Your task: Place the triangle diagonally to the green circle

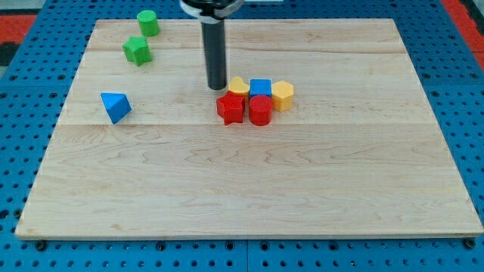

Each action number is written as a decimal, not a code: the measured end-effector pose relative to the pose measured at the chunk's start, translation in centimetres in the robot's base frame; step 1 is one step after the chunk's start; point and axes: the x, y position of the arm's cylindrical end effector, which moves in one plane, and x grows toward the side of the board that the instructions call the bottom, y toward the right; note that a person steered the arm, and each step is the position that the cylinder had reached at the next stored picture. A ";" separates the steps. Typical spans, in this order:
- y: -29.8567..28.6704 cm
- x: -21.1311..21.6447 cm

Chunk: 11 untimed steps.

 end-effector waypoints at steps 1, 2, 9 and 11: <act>-8.4 -0.9; -14.9 -2.1; -6.9 -4.6; -2.0 -6.9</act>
